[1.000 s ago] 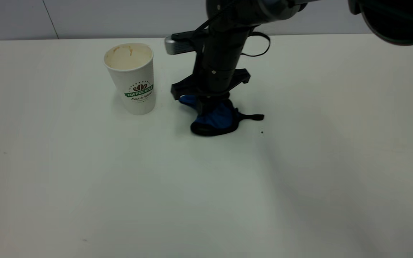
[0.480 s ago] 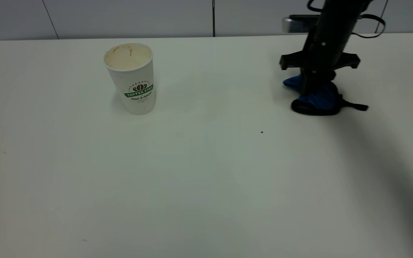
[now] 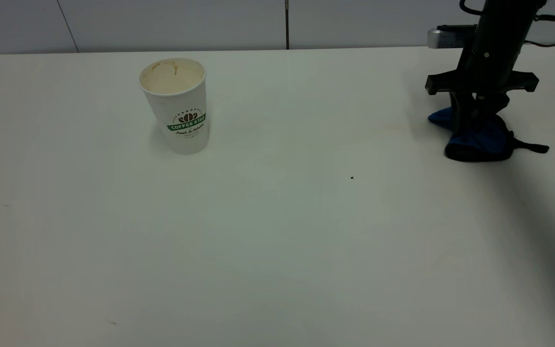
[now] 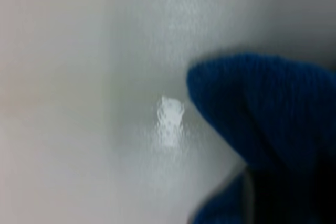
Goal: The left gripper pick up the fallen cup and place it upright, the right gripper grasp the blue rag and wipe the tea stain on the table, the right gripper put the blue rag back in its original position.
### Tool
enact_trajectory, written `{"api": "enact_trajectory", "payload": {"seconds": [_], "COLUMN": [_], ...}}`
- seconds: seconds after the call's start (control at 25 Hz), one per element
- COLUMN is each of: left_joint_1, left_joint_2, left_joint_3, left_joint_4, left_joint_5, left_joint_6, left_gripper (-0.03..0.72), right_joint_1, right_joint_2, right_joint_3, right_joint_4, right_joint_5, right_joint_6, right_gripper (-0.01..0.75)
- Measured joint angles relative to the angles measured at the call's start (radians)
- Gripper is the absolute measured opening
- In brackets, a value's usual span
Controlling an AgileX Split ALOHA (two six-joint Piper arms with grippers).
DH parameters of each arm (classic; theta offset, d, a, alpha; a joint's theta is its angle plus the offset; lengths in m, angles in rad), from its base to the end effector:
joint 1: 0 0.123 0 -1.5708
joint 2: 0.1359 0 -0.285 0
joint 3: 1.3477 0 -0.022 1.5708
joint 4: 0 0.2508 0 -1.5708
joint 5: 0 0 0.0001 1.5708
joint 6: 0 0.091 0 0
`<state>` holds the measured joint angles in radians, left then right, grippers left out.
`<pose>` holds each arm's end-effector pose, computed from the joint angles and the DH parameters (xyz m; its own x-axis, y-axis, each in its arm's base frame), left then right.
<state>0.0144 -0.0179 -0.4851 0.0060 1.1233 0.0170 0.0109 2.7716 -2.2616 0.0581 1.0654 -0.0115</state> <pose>-0.0086 0.0004 0.2681 -0.5084 0.0123 -0.8610 -0.0091 0.9998 0.0196 0.5224 0.0103 0.0157 -0.9966 0.0058 -0.0824 0.0015 0.9986 0.0520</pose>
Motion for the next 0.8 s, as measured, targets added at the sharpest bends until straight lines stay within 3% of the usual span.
{"api": "enact_trajectory", "payload": {"seconds": [0.12,0.2,0.32,0.48,0.8], "left_joint_1": [0.0,0.0,0.0,0.0,0.0], "left_joint_2": [0.0,0.0,0.0,0.0,0.0], "left_joint_3": [0.0,0.0,0.0,0.0,0.0], "left_joint_4": [0.0,0.0,0.0,0.0,0.0], "left_joint_5": [0.0,0.0,0.0,0.0,0.001], "left_joint_6": [0.0,0.0,0.0,0.0,0.0], "left_gripper": [0.564,0.564,0.564,0.564,0.564], "right_joint_1": [0.0,0.0,0.0,0.006,0.08], "right_joint_2": [0.0,0.0,-0.027,-0.104,-0.548], "right_joint_3": [-0.088,-0.162,-0.217,-0.183,0.293], "right_joint_4": [0.0,0.0,0.002,0.01,-0.066], "right_joint_5": [0.097,0.135,0.141,0.15,0.153], "right_joint_6": [-0.049,-0.068,-0.089,-0.09,-0.06], "right_gripper": [0.6,0.695,0.724,0.728,0.728]}}
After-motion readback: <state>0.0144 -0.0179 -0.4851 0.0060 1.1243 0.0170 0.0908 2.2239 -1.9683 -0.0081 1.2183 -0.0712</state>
